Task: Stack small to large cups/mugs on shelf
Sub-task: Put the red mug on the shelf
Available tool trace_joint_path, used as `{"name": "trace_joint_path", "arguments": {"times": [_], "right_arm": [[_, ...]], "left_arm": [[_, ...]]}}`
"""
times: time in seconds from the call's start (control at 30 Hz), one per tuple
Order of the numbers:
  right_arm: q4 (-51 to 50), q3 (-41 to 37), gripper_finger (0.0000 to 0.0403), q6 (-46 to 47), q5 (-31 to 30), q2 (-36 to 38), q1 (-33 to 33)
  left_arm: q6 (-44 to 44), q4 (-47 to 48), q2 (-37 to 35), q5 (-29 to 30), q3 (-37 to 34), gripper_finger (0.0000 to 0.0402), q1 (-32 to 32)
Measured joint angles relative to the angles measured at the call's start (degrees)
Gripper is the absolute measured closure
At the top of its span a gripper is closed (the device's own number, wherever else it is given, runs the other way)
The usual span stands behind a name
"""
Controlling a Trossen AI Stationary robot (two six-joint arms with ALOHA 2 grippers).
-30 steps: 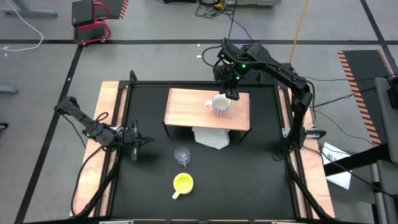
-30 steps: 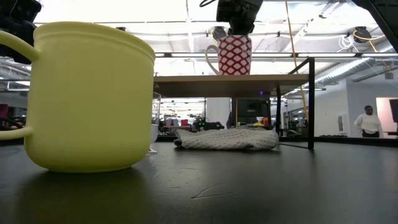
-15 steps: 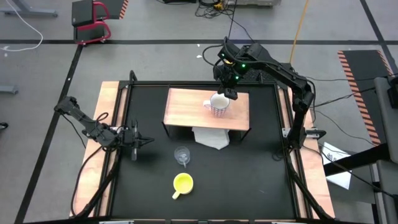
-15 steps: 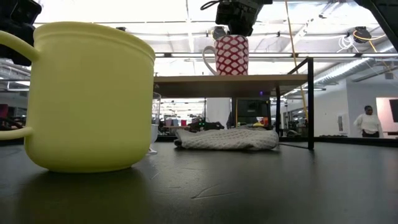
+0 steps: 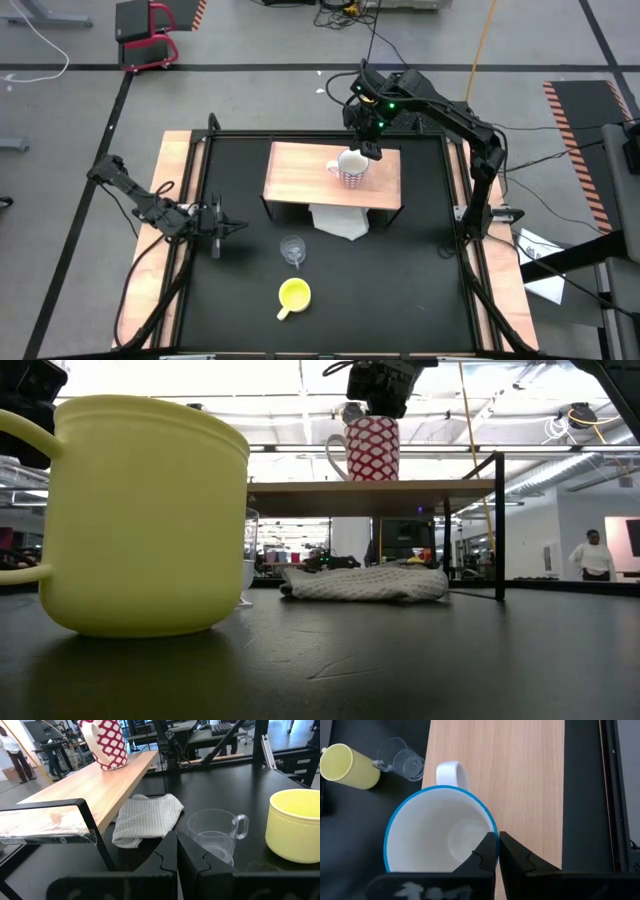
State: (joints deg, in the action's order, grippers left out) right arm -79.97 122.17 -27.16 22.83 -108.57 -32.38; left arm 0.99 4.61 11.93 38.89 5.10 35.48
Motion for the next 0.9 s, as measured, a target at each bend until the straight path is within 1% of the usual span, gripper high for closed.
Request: {"name": "trace_joint_path", "arguments": {"times": [0.9], "right_arm": [[0.3,-0.2,0.0402,0.8,-0.3,1.3,1.8]], "left_arm": [[-0.3,0.4,0.0,-0.1,0.0,0.0401,0.0]]}}
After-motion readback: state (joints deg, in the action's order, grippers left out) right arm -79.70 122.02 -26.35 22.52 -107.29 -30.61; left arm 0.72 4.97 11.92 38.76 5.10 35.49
